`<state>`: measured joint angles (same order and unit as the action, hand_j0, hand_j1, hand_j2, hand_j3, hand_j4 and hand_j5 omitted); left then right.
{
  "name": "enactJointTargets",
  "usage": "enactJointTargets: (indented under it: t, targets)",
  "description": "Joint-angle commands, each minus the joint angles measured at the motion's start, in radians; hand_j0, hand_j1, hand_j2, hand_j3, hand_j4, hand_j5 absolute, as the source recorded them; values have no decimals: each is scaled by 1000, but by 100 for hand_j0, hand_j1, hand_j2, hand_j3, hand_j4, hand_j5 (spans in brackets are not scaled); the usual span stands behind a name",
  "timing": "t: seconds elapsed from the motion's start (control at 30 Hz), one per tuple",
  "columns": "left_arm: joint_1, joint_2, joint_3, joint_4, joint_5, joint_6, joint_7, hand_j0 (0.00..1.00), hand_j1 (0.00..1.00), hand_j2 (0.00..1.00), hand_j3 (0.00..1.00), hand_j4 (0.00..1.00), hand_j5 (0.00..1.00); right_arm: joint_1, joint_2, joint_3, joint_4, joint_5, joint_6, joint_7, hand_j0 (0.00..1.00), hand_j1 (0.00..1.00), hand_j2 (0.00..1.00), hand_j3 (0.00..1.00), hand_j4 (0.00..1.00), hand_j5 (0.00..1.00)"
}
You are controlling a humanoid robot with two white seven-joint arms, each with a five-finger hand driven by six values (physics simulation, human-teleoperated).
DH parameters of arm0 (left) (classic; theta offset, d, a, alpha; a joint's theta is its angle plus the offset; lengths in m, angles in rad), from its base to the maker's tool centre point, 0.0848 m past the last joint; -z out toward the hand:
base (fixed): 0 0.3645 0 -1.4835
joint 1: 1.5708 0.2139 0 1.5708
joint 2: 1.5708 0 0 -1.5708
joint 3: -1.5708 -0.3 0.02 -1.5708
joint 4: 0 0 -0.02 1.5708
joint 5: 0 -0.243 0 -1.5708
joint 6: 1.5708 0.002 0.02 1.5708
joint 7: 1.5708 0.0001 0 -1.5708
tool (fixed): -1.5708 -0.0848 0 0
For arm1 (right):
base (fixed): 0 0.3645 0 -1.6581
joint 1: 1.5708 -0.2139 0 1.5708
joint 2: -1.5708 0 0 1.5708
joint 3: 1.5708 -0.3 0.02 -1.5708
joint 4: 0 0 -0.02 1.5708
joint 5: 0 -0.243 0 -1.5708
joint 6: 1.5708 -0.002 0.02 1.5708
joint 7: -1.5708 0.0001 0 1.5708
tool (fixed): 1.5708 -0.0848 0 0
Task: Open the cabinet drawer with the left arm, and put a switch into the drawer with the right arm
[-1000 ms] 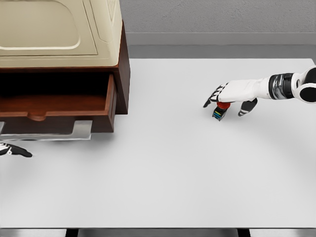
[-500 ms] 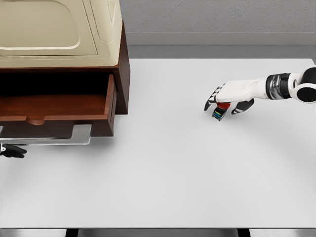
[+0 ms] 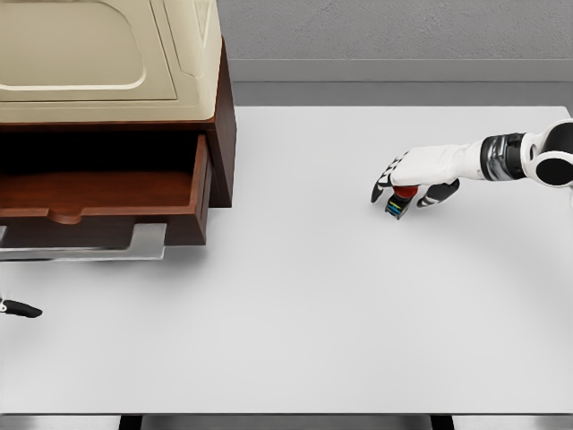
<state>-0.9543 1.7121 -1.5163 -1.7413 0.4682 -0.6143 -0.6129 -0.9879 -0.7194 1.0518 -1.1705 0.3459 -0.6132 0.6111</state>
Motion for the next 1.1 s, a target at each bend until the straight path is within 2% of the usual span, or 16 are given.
enactJointTargets:
  t: [0.0, 0.13, 0.3, 0.43, 0.6, 0.8, 0.83, 1.07]
  targets:
    - [0, 1, -18, 0, -3, 3, 2, 100, 100, 100, 100, 100, 100, 0, 0, -1, 0, -4, 2, 0, 69, 69, 69, 69, 69, 69]
    - [2, -5, -18, -1, -42, 3, 2, 100, 100, 100, 100, 100, 100, -2, 0, -3, 0, -4, 2, 0, 64, 64, 64, 64, 64, 64]
    - [2, -9, -18, 0, -79, 3, 2, 100, 100, 100, 100, 100, 100, -2, 5, -3, 0, -5, 2, 0, 63, 63, 63, 63, 63, 63]
    - [2, -20, -16, -1, -82, 3, 2, 100, 100, 100, 100, 100, 100, -2, 8, -1, 0, -5, 2, 0, 63, 63, 63, 63, 63, 63]
    - [0, -112, -7, -4, -95, 3, 2, 100, 100, 100, 100, 100, 100, -2, 6, -3, 0, -5, 2, 0, 57, 57, 57, 57, 57, 57]
    - [2, -144, -5, -17, -102, 3, 2, 100, 100, 100, 100, 100, 100, -2, 6, -9, 0, -5, 2, 0, 50, 50, 50, 50, 50, 50]
    - [2, -151, -4, -17, -103, 3, 2, 100, 100, 100, 100, 100, 100, -2, 6, -9, 0, -7, 2, 0, 45, 45, 45, 45, 45, 45]
    - [0, -163, -4, -17, -106, 3, 2, 100, 100, 100, 100, 100, 100, -3, 8, -13, -1, -14, 2, 0, 41, 41, 41, 41, 41, 41]
